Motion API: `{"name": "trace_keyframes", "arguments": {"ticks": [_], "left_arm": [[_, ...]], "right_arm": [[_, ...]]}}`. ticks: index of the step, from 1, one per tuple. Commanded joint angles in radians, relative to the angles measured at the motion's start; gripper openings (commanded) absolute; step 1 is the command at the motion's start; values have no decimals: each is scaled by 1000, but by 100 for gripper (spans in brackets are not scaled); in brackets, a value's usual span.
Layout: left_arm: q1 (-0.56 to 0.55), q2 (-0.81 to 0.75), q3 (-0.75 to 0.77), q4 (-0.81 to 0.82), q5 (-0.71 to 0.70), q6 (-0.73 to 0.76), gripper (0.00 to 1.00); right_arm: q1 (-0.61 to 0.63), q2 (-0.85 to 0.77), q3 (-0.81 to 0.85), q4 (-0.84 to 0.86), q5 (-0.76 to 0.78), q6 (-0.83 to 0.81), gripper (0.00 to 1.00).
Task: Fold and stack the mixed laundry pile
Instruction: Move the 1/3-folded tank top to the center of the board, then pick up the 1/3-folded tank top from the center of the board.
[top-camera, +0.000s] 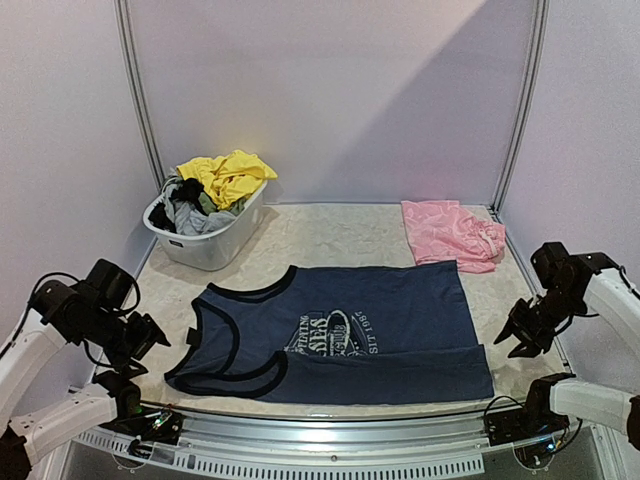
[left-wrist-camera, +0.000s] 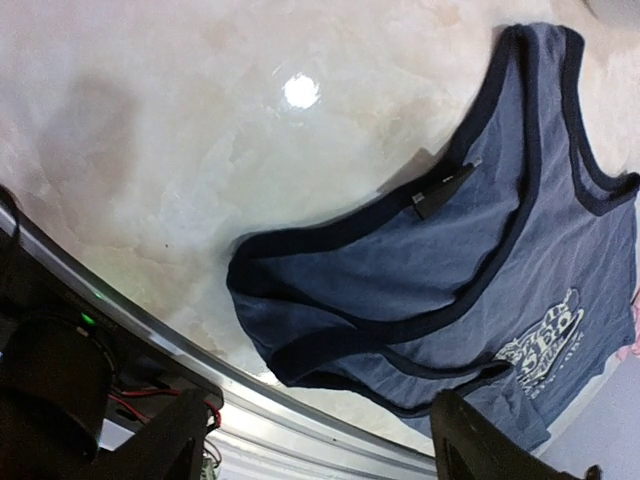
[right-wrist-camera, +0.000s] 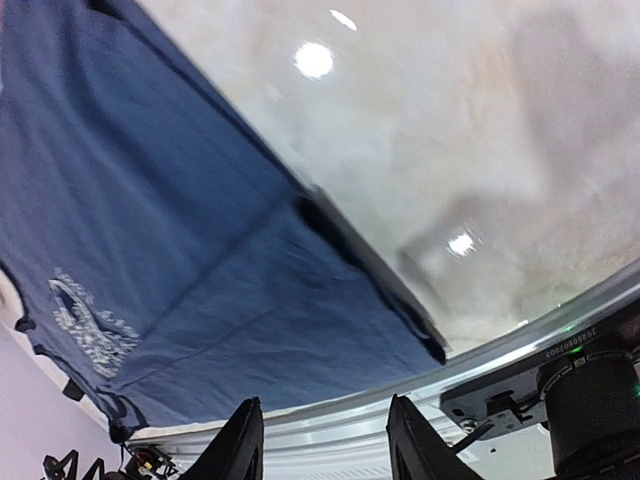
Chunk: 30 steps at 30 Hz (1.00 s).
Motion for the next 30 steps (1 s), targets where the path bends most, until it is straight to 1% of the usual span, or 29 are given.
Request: {"name": "trace_keyframes", "arguments": {"ticks": [1,2,5,6,7,8,10,12,13,16,20,22,25,30], "left_arm": [[11,89,105,-106,-85,63,84],[11,128,133,-104,-123,98,88],[10,288,231,-78,-177,202,91],[10,334,269,-70,-207,237,92],[10,374,303,-69,-251,271,97],[11,414,332,-75,-315,295,99],[35,480,350,-76,-403,324,100],[85,528,354,9,-355,427,100],[97,542,360,55,-327,457,100],[109,552,381,198,-257,538,96],[117,558,392,253,-206,613,90],[120,554,373,276,-196,628,88],[130,546,332,339,-137,659,85],[136,552,306,356,-103,671,81]], "right_arm": [[-3,71,147,72,40,-55,43],[-4,97,181,106,41,-67,43],[-3,235,300,188,59,-134,44],[-4,304,344,208,72,-161,43],[-3,348,390,226,85,-184,43],[-3,404,428,249,95,-224,43],[-3,510,499,305,113,-271,43],[-3,605,585,320,117,-304,42],[-3,678,635,313,118,-316,42],[-2,828,788,304,86,-321,41],[-3,970,919,260,105,-281,41],[-3,1029,952,250,93,-256,41],[-3,1092,970,263,100,-235,42],[-2,1160,979,256,95,-254,46]]}}
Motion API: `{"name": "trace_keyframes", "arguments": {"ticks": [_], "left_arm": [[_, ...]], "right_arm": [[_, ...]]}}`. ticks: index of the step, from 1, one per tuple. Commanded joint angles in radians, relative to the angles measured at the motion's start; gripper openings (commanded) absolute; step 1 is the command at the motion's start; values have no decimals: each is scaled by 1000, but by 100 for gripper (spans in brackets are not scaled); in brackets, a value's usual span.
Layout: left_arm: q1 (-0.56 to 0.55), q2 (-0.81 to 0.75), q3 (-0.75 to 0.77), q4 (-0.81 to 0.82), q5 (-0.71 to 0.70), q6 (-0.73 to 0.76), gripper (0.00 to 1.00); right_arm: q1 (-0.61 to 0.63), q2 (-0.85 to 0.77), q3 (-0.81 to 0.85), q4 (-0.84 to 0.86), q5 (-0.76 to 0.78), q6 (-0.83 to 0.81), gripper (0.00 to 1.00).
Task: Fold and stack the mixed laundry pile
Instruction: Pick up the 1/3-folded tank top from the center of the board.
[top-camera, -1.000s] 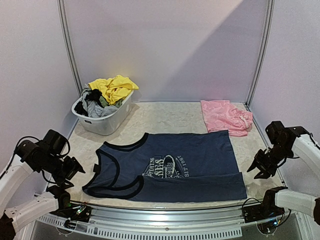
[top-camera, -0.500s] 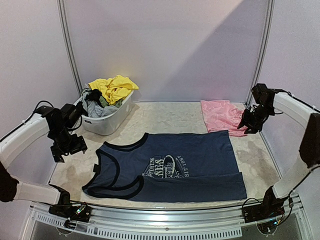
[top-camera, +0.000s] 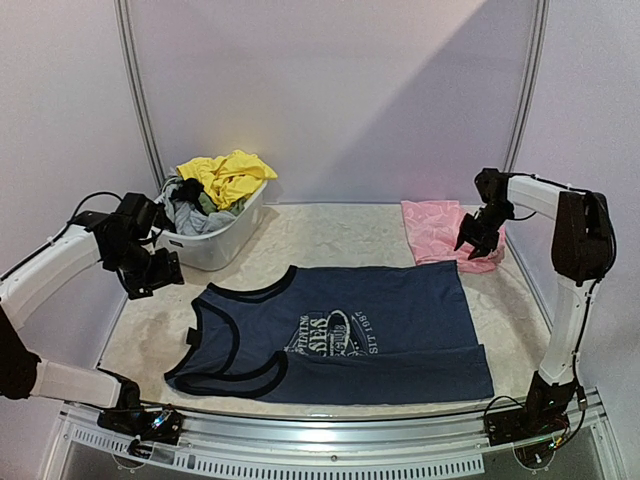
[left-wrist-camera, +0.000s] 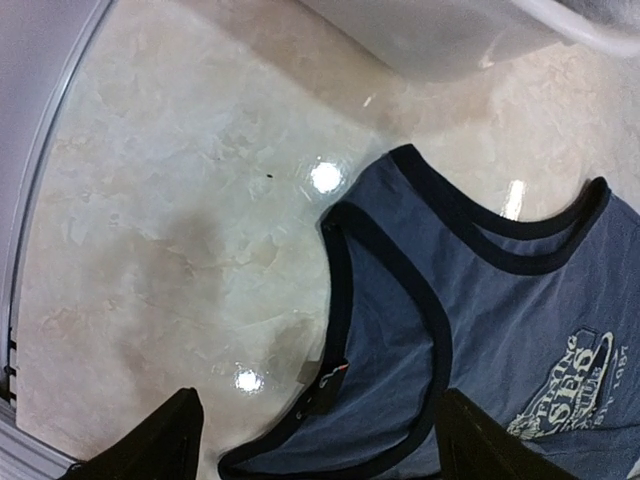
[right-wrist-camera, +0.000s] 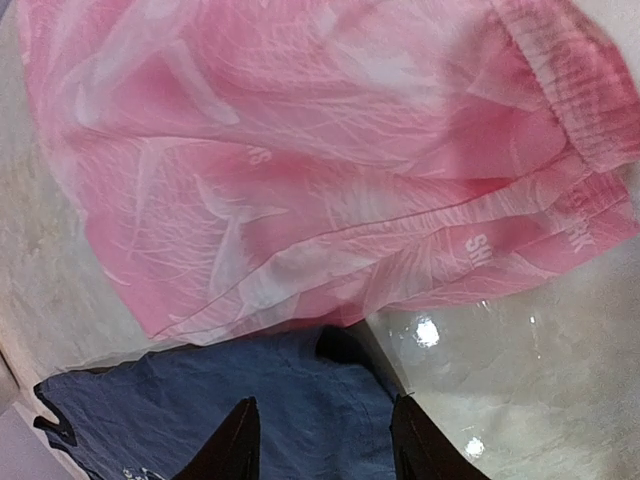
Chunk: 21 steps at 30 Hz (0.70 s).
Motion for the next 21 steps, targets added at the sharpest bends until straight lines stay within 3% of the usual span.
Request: {"name": "trace_keyframes", "arguments": {"ticks": [1,21], "left_arm": [[14,-2,-45,69,60,34,80],[15,27,-103,152,121,16,75]], "right_arm": [[0,57,29,-30,7,-13,46],[33,161,97,-4,-49,-34,34]]}}
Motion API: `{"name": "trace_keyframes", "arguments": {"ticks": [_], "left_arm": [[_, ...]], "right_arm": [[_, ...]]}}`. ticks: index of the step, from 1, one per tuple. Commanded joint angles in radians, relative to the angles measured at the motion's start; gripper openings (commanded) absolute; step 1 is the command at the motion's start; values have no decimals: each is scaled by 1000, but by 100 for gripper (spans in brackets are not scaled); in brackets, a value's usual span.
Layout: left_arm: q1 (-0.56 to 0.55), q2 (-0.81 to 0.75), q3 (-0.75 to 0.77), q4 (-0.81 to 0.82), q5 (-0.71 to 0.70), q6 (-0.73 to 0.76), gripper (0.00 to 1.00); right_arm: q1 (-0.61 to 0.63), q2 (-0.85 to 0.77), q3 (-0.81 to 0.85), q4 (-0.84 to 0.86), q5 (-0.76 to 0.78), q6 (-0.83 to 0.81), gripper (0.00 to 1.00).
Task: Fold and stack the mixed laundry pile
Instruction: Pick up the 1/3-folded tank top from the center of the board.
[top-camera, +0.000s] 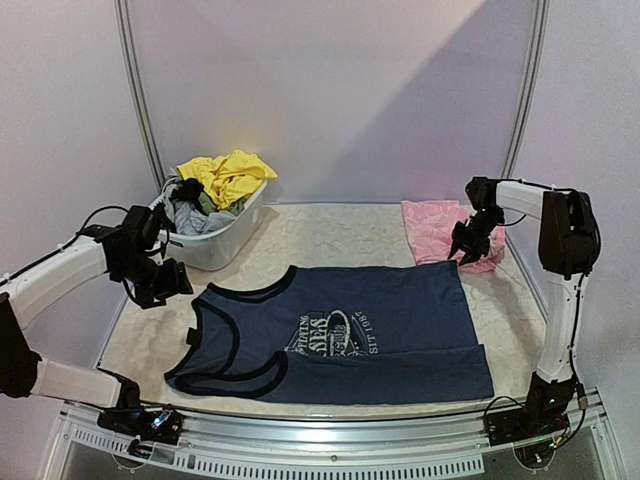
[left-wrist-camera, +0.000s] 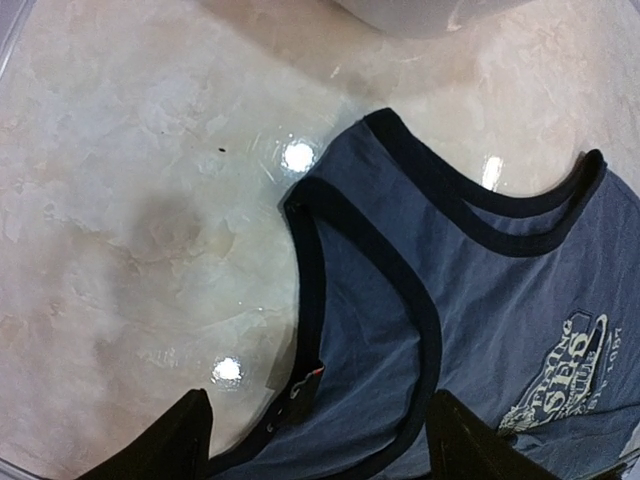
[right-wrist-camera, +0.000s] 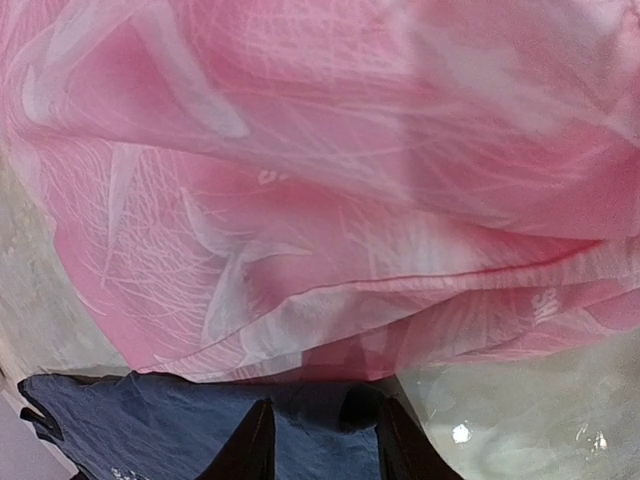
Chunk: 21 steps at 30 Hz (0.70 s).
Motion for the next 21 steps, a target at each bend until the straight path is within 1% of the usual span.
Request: {"name": "trace_keyframes", "arguments": {"ticks": [1,3,6,8,10,13,15,17,19,21], "left_arm": [[11,24,8,30,19,9,75],[11,29,8,36,22,12,75],[10,40,12,38,25,18,74],[11,43,11,40,25,24,73],[10,49,12,47,24,31,72],[10,69,23,57,24,46,70],[11,93,46,64,34,67,65],[4,124,78,77,78,112,60],[-25,162,121,86,99,169,59],[-80,208,175,86,121,233,61]], "right_arm": [[19,41,28,15,-20,8,33],[21,50,35,14,-19,9,29],[21,53,40,10,-9,8,19],[21,52,42,5,1,5,12],[21,46,45,2,9,0,1],[21,37,56,-10,10,-6,0],[21,27,65,-21,6,-16,0],[21,6,71,-32,5,-29,0],[22,-17,72,-45,-1,-50,0],[24,-44,66,-55,-11,-75,0]]}}
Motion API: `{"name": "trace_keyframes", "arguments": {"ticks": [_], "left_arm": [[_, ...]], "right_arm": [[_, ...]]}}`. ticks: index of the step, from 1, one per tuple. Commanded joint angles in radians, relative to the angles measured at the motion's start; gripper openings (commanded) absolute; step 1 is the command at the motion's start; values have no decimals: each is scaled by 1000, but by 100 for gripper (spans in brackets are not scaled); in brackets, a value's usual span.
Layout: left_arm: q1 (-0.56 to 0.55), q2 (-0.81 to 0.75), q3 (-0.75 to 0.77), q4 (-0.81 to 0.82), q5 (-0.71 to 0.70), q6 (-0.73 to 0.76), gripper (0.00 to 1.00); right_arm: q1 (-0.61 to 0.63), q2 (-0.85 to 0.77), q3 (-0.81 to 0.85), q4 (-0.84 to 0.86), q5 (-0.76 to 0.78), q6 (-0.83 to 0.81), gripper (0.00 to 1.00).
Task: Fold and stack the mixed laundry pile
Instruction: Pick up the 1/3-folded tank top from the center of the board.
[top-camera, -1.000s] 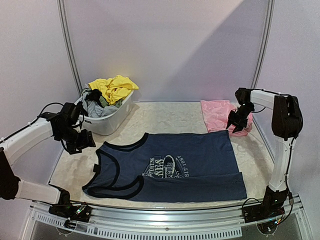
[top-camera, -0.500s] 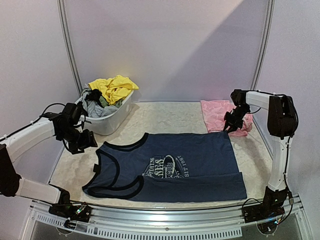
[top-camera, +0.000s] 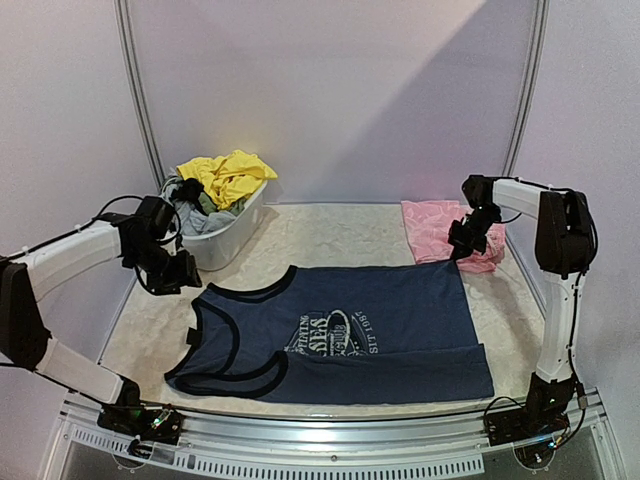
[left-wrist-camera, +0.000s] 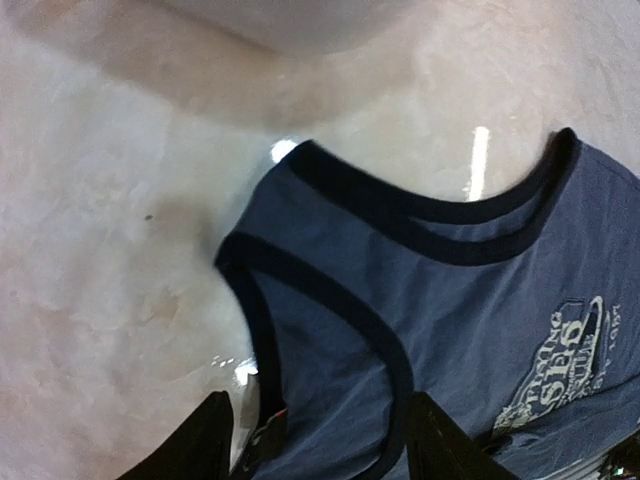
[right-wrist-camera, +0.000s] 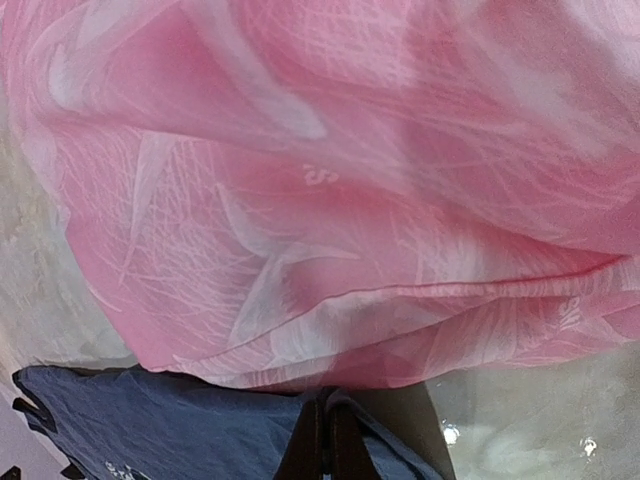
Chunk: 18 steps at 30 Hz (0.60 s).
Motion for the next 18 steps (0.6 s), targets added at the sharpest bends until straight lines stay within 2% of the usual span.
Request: {"name": "trace_keyframes", "arguments": {"ticks": [1,5,9,14,18], "left_arm": [[-95,86,122,38,73,157,61],[-195,198,248,41,96,235,64],[-273,378,426,24,97,306,64],[-299,617,686,-8,101,373,64],[-300,817,919,-106,118,444,63]], "right_arm": [[8,-87,10,-34,-19,-72,0],[13,-136,-40,-20,-45,-114,0],[13,-143,-64,-18,-47,-119,0],[16,-135,-66,-8,-44,-107,0],[16,-125,-59,-16,-40,-103,0]]}}
